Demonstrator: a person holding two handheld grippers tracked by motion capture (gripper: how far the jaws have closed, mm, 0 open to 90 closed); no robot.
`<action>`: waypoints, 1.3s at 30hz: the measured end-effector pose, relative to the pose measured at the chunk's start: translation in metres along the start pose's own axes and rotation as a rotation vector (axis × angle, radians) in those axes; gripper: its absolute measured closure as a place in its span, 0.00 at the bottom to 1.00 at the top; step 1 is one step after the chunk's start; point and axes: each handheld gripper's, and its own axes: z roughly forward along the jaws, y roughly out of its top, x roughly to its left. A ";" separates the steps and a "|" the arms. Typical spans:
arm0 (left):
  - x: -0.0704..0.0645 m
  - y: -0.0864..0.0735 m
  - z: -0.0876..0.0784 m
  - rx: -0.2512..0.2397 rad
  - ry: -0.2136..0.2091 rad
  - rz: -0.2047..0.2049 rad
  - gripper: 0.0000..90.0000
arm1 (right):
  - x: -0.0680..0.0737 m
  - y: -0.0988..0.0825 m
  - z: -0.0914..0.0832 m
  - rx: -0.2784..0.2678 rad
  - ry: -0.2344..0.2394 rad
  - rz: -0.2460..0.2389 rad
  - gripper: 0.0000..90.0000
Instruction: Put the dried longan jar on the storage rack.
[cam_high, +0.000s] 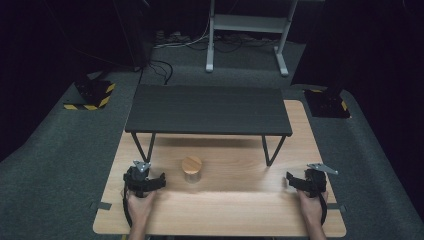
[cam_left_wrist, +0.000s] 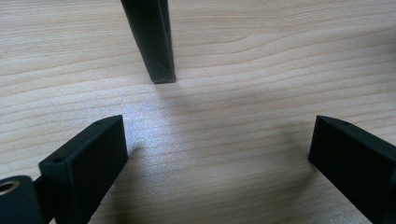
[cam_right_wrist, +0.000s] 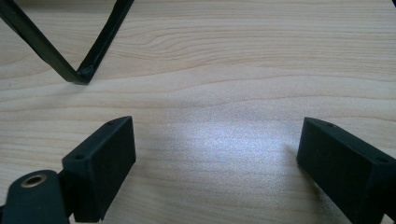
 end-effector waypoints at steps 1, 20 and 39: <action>0.000 0.000 0.000 0.001 -0.001 0.002 0.05 | 0.000 0.000 0.000 -0.001 0.002 0.001 0.12; 0.002 0.000 0.000 0.000 -0.016 -0.002 0.02 | -0.002 0.000 0.000 -0.004 0.006 0.003 0.12; -0.004 -0.004 -0.021 -0.028 -0.155 0.114 0.01 | -0.002 0.000 0.000 -0.004 0.007 0.004 0.12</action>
